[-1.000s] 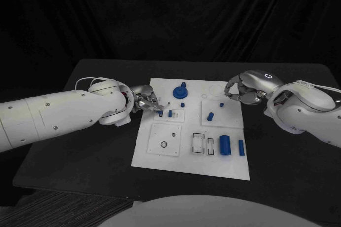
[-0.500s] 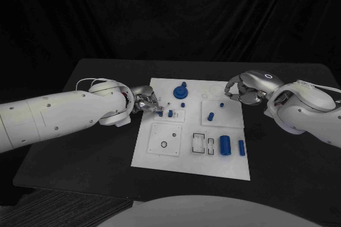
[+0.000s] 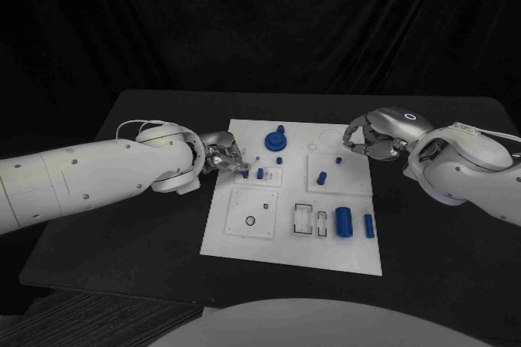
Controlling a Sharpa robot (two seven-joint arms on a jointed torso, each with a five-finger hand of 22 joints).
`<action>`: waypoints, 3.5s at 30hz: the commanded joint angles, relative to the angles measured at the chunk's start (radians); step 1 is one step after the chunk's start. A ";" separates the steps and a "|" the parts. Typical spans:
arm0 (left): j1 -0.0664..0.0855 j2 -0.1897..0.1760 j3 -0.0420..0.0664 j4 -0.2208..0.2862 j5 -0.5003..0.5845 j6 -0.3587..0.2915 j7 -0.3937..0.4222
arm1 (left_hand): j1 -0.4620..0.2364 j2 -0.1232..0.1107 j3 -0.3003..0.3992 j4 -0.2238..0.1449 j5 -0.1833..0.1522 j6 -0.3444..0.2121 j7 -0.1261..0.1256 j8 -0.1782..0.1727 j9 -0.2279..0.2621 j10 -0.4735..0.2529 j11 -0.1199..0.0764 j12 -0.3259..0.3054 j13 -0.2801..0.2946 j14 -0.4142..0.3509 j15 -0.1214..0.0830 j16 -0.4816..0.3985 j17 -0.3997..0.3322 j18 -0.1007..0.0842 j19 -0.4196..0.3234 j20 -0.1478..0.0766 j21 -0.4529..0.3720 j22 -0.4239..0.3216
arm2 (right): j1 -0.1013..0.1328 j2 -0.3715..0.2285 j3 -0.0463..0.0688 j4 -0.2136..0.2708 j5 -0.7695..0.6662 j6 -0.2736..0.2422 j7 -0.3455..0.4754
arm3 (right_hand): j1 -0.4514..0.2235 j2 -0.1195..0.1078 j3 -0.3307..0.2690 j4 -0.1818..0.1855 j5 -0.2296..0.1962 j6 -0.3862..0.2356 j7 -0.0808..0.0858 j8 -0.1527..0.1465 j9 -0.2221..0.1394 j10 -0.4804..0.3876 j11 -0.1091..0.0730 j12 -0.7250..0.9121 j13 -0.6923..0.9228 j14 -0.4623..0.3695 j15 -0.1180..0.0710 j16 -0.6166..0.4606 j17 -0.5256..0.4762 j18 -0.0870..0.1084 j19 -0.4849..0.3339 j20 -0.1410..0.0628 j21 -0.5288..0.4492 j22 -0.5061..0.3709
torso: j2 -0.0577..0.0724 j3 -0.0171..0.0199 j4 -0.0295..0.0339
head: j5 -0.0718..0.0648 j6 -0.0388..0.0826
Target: Assemble the parts on the task board
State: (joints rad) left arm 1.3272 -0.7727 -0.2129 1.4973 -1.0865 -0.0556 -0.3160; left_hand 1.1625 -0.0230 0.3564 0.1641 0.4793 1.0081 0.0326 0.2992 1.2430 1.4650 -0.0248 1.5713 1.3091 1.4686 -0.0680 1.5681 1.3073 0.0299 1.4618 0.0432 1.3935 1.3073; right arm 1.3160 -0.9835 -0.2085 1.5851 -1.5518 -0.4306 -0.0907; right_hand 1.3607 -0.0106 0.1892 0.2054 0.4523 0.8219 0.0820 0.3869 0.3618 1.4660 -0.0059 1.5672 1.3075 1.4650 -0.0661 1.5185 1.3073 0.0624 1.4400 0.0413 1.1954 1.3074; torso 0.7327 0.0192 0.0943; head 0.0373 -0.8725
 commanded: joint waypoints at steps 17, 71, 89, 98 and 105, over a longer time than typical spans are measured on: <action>-0.004 -0.003 0.001 0.001 -0.001 0.021 0.009 | -0.007 0.000 0.007 0.001 -0.004 -0.001 -0.006 0.002 0.002 0.106 -0.008 0.000 0.262 0.102 -0.006 0.003 0.263 0.015 -0.003 -0.003 -0.003 0.204 | -0.004 -0.002 0.001 0.002 -0.002 -0.016 -0.014 | 0.008 -0.004 0.009 -0.002 0.008 -0.003 0.001 0.000 -0.001 0.105 -0.004 0.004 0.263 0.089 -0.005 -0.005 0.210 0.014 -0.005 -0.001 -0.006 0.161 | 0.000 -0.0001 -0.0005 | 0.001 0.000; -0.008 0.003 0.001 -0.001 -0.001 0.020 0.019 | -0.224 0.029 -0.146 0.126 -0.352 0.019 0.011 -0.027 -0.049 0.106 0.007 0.000 0.262 0.102 0.008 0.003 0.263 0.015 -0.004 0.009 -0.006 0.204 | -0.004 -0.001 0.001 0.001 -0.002 -0.016 -0.015 | 0.007 -0.004 0.011 -0.003 0.009 -0.004 0.001 0.000 -0.001 0.105 -0.004 0.004 0.263 0.090 -0.005 -0.005 0.210 0.015 -0.005 -0.001 -0.007 0.161 | 0.000 0.0002 0.0006 | 0.001 0.000; -0.008 -0.001 0.001 -0.004 -0.001 0.010 0.016 | -0.327 0.080 -0.265 0.128 -0.414 0.039 0.007 0.008 -0.025 0.106 0.005 0.000 0.262 0.102 0.006 0.003 0.263 0.015 -0.002 0.009 -0.004 0.204 | -0.004 0.000 0.001 0.000 -0.002 -0.014 -0.017 | 0.006 -0.003 0.012 -0.004 0.009 -0.003 0.001 0.000 -0.001 0.105 -0.004 0.004 0.263 0.090 -0.005 -0.005 0.211 0.014 -0.005 -0.001 -0.006 0.161 | 0.000 -0.0003 0.0000 | 0.002 0.000; -0.006 -0.033 0.001 0.021 -0.001 -0.163 0.094 | -0.336 0.095 -0.343 0.128 -0.409 0.010 0.002 0.081 0.070 0.106 -0.001 0.000 0.262 0.102 0.001 0.003 0.263 0.011 0.010 0.004 0.013 0.210 | -0.004 -0.008 0.001 0.005 -0.002 -0.041 -0.006 | 0.007 -0.002 0.013 -0.004 0.010 -0.003 0.001 0.000 0.000 0.105 -0.004 0.004 0.263 0.090 -0.005 -0.006 0.210 0.014 -0.005 -0.001 -0.006 0.161 | 0.000 -0.0001 0.0006 | -0.003 0.000; 0.042 -0.073 0.001 0.048 -0.001 -0.327 0.246 | -0.250 0.083 -0.425 0.127 -0.376 -0.077 0.009 0.109 0.092 0.106 0.000 0.000 0.262 0.102 -0.002 0.003 0.263 0.003 0.035 -0.001 0.049 0.221 | 0.004 -0.026 0.001 0.026 -0.002 -0.114 0.026 | 0.010 -0.003 0.019 -0.012 0.024 0.009 0.001 0.007 0.003 0.105 -0.005 0.004 0.263 0.092 -0.006 0.003 0.218 0.011 0.002 -0.002 0.009 0.166 | 0.000 -0.0002 0.0003 | -0.007 0.000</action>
State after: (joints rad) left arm 1.3526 -0.8438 -0.2142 1.5416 -1.0877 -0.2504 -0.2090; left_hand 0.8905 0.0585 -0.0562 0.2910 0.0965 0.9546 0.0374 0.4051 1.3083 1.4650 -0.0248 1.5713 1.3091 1.4662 -0.0655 1.5681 1.3080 0.0299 1.4624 0.0425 1.4385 1.3073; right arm 1.3152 -1.0053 -0.2084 1.6025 -1.5517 -0.4702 -0.0837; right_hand 1.3607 -0.0106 0.2045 0.1958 0.4727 0.8219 0.0820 0.3902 0.3631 1.4660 -0.0059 1.5672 1.3076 1.4650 -0.0661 1.5185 1.3073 0.0624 1.4400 0.0413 1.1989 1.3073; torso 0.7324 0.0190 0.0944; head 0.0325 -0.8725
